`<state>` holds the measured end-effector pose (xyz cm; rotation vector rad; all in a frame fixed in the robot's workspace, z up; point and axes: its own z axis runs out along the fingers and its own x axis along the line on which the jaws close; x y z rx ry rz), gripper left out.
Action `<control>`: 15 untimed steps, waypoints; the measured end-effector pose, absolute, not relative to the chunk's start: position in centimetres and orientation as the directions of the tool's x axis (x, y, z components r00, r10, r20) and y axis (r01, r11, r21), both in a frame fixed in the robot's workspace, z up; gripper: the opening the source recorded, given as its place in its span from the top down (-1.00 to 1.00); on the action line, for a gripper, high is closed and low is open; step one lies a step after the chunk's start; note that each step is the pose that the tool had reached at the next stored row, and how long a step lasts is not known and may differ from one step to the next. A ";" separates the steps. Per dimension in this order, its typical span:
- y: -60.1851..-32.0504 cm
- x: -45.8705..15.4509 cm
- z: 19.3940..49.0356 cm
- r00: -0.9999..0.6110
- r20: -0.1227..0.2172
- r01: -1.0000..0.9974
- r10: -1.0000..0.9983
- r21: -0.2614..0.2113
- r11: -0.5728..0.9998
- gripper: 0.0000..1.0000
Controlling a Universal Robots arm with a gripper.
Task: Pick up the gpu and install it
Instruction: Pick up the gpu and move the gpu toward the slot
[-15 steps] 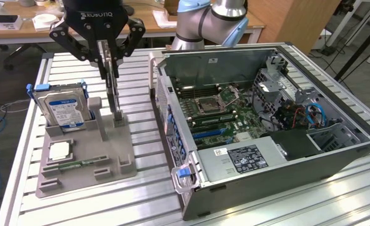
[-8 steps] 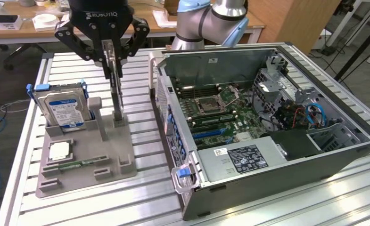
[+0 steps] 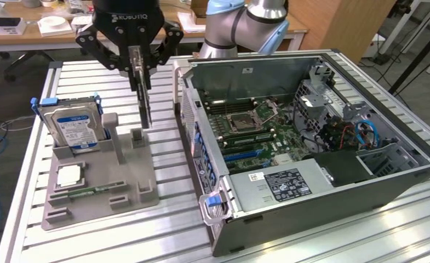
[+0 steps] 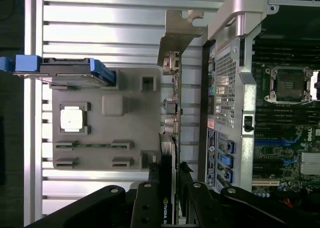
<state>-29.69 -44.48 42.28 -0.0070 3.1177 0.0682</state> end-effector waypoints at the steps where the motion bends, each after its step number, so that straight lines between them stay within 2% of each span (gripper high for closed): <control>1: -44.5 -29.5 42.3 -1.000 -0.023 -0.005 -0.004 0.044 0.999 0.47; 15: -44.5 -26.9 42.3 -1.000 -0.023 -0.005 -0.004 0.044 0.999 0.47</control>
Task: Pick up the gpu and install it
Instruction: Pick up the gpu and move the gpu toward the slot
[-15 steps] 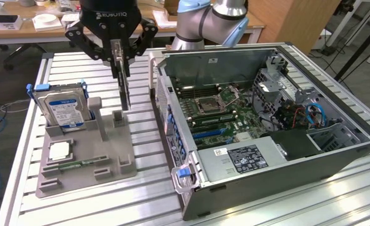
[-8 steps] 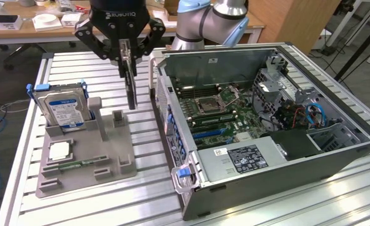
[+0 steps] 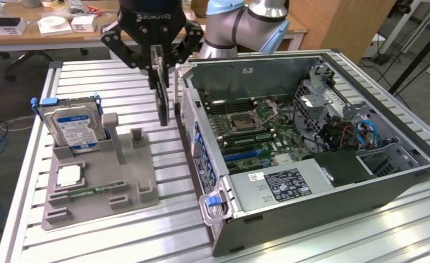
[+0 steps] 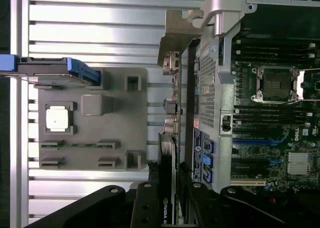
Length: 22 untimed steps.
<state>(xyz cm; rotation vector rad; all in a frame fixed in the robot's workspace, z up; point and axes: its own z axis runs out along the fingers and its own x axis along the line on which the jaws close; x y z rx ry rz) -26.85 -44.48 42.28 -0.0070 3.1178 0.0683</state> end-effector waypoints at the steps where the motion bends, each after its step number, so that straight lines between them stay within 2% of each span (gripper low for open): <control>1: -44.5 -26.7 42.3 -1.000 -0.023 -0.005 -0.004 0.044 0.999 0.47; 22: -44.5 -22.5 42.3 -1.000 -0.023 -0.005 -0.004 0.044 0.999 0.47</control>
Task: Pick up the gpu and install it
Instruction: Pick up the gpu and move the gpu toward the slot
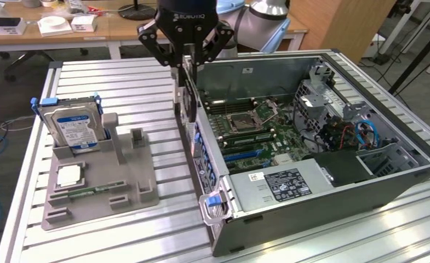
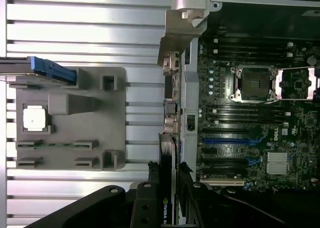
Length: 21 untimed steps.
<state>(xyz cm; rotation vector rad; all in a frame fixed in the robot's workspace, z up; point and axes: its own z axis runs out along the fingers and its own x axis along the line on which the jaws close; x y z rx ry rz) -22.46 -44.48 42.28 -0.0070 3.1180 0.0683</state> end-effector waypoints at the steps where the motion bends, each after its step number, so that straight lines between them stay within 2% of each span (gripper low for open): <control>1: -44.5 -22.3 42.3 -1.000 -0.023 -0.005 -0.004 0.044 0.999 0.47; 21: -44.5 -19.3 42.3 -1.000 -0.023 -0.005 -0.004 0.044 0.999 0.47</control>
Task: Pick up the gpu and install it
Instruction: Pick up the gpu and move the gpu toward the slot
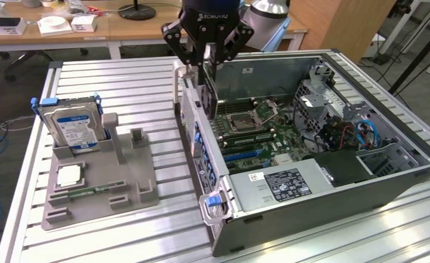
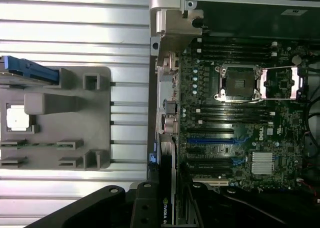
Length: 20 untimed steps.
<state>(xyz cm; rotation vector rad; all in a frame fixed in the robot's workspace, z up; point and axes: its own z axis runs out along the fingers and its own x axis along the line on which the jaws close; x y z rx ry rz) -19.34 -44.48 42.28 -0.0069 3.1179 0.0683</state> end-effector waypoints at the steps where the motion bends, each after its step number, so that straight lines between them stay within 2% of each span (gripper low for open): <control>1: -44.5 -19.2 42.3 -1.000 -0.023 -0.005 -0.004 0.044 0.999 0.47; 20: -44.5 -16.8 42.3 -1.000 -0.023 -0.005 -0.004 0.044 0.999 0.47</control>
